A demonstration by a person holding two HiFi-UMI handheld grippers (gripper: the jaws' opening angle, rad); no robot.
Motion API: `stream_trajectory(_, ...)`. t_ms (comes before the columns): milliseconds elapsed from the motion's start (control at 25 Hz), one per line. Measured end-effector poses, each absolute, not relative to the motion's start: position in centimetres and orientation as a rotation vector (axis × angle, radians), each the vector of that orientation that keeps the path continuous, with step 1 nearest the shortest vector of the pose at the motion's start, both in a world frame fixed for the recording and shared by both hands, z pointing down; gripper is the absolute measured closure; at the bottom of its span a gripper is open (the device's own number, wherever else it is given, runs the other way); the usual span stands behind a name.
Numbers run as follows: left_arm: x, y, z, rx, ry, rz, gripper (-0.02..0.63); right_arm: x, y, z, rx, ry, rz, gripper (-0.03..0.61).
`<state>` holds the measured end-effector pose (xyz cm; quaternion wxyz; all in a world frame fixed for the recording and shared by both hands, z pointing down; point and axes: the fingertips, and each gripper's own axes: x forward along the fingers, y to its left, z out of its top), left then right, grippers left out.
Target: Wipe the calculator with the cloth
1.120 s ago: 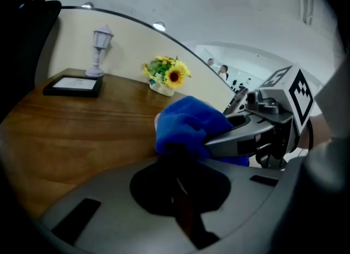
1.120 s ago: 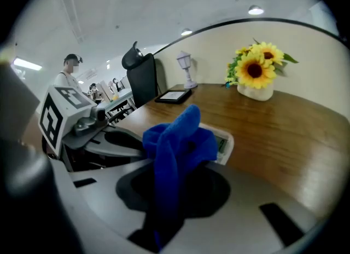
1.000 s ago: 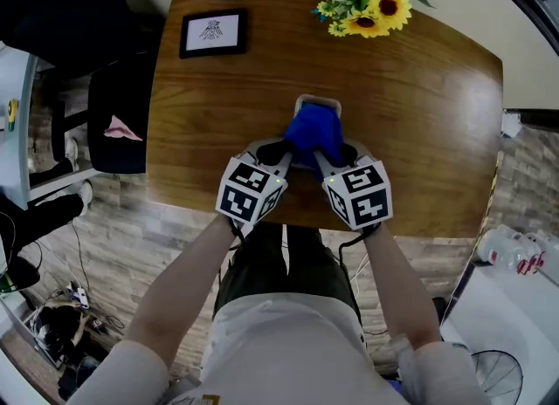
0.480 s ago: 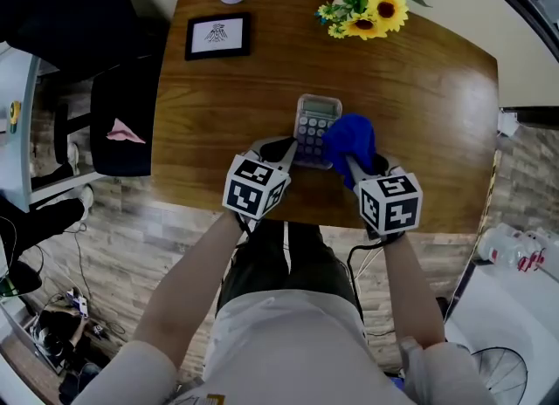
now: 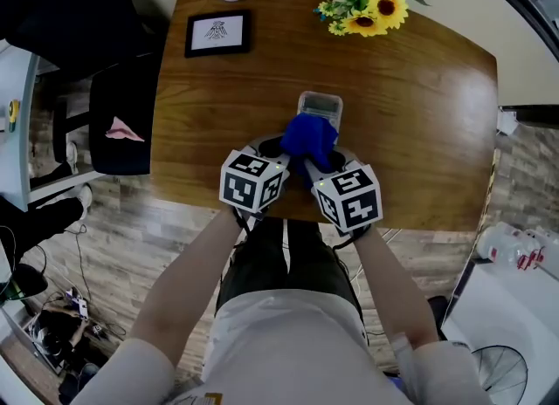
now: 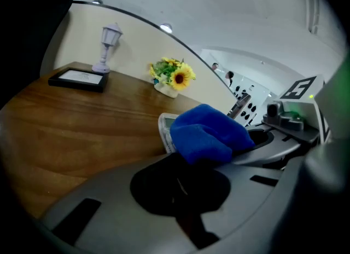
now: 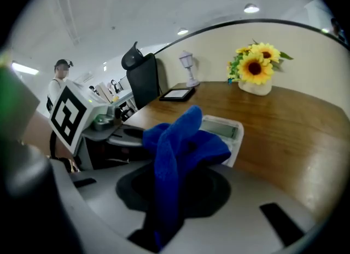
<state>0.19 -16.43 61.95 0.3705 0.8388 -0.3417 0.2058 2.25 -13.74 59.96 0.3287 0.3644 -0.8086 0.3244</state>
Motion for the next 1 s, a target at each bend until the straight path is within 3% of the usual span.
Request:
stream_trajectory(240, 0.3, -16.2, 61.9, 2.172, -0.890, 0.544, 0.609, 4.8, -12.4, 60.4, 0.962, -2.088, 0.838, 0.485)
stream_trajectory(560, 0.3, -16.2, 61.9, 2.180, -0.907, 0.564, 0.611, 13.7, -9.6, 62.6, 1.054, -1.873, 1.015, 0.485)
stream_trajectory(1000, 0.3, -16.2, 61.8, 2.195, -0.940, 0.588, 0.611, 13.0, -21.8, 56.9, 1.316, -2.093, 0.851, 0.482)
